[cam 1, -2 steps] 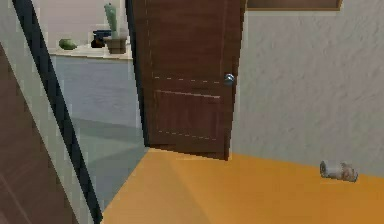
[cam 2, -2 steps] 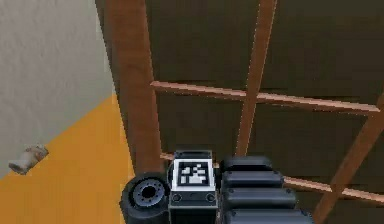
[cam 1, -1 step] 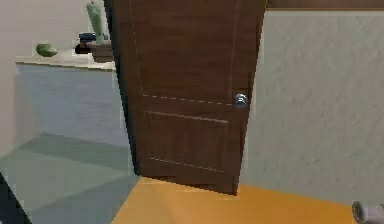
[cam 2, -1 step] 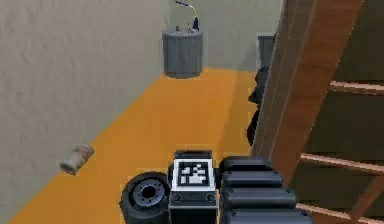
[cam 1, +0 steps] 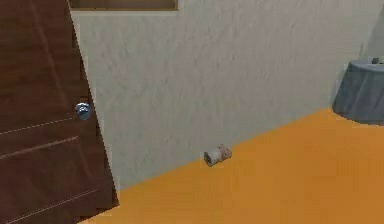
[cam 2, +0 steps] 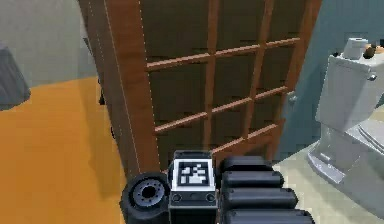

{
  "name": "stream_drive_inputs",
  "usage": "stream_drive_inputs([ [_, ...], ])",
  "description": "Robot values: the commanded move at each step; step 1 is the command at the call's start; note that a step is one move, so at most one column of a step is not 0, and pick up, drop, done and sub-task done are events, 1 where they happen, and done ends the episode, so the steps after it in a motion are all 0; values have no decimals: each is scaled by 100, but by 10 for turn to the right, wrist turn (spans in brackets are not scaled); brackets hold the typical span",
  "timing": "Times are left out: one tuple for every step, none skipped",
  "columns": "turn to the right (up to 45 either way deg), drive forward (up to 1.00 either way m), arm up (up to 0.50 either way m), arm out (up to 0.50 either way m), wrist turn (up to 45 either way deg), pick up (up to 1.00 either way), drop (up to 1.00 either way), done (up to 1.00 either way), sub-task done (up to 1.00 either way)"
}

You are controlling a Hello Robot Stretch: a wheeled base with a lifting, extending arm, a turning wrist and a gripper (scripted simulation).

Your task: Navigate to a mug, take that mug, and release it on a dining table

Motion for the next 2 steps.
stream_drive_inputs([
  [330,0,0,0,0,0,0,0,0],
  [0,45,0,0,0,0,0,0,0],
])
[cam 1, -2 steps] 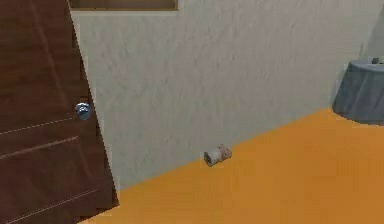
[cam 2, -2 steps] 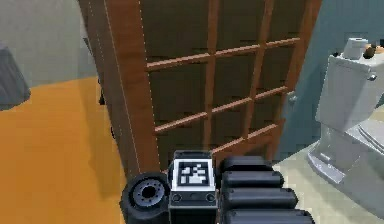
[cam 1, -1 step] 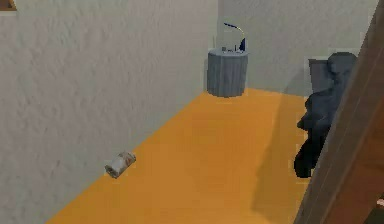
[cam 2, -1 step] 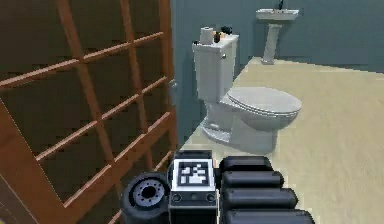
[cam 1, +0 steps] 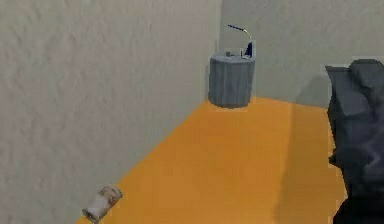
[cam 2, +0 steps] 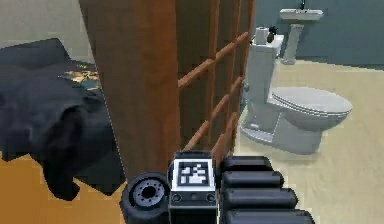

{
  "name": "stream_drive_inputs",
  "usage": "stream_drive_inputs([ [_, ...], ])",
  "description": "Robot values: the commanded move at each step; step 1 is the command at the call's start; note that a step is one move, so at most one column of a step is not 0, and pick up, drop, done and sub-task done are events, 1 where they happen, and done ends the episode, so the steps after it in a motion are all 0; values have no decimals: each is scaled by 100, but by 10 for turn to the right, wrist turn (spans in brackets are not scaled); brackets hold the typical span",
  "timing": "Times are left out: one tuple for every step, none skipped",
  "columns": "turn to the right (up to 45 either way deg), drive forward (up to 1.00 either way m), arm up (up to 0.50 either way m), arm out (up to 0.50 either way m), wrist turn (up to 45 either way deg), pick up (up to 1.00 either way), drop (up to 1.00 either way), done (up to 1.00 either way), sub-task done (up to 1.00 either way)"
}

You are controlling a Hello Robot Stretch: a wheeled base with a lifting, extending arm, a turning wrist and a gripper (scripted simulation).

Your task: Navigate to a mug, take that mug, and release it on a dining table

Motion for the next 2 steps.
stream_drive_inputs([
  [60,0,0,0,0,0,0,0,0],
  [0,100,0,0,0,0,0,0,0],
])
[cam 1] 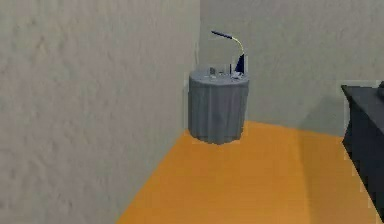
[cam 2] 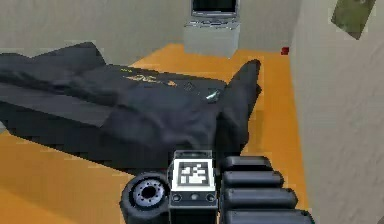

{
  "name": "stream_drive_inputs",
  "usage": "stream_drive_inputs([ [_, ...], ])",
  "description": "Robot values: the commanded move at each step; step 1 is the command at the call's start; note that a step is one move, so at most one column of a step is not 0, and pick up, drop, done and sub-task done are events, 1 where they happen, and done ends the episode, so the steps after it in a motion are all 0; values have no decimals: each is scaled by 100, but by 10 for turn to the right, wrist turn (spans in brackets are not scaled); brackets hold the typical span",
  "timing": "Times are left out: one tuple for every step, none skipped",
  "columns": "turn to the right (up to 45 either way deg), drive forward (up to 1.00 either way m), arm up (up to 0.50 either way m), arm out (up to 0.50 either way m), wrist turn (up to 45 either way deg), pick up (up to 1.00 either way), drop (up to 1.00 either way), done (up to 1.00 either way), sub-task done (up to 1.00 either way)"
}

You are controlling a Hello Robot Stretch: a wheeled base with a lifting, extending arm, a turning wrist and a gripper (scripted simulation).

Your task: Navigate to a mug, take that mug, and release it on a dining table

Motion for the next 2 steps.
stream_drive_inputs([
  [0,100,0,0,0,0,0,0,0],
  [0,65,0,0,0,0,0,0,0],
])
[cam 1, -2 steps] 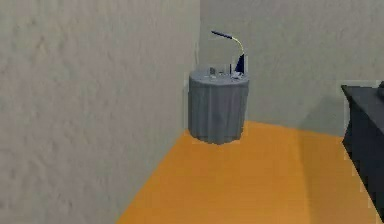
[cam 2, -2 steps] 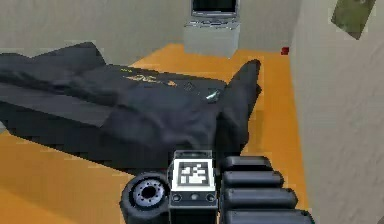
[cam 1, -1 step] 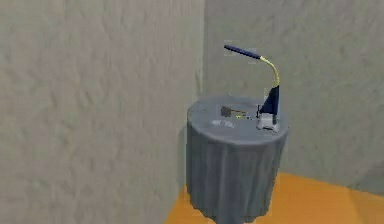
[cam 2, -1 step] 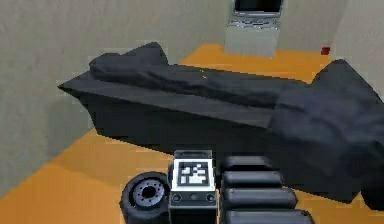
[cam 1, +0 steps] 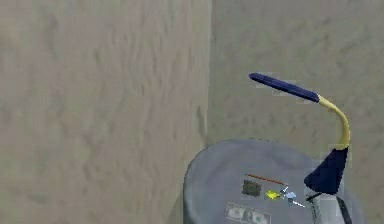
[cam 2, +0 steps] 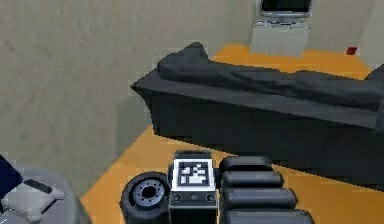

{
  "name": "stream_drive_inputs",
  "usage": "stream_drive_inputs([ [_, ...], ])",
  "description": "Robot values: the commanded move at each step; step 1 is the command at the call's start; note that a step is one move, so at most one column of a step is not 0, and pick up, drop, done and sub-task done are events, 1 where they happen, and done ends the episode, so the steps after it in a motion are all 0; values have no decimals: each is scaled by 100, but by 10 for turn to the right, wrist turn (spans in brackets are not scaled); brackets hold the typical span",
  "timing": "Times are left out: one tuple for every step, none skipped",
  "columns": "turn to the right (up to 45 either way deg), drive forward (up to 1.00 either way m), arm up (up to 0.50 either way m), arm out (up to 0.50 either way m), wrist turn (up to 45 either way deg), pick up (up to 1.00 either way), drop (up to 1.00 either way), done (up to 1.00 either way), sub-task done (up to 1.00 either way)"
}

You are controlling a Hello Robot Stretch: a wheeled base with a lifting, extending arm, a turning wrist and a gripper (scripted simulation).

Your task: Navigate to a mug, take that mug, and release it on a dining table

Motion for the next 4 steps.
stream_drive_inputs([
  [-360,0,0,0,0,0,0,0,0],
  [300,0,0,0,0,0,0,0,0],
  [-270,0,0,0,0,0,0,0,0],
  [210,0,0,0,0,0,0,0,0],
])
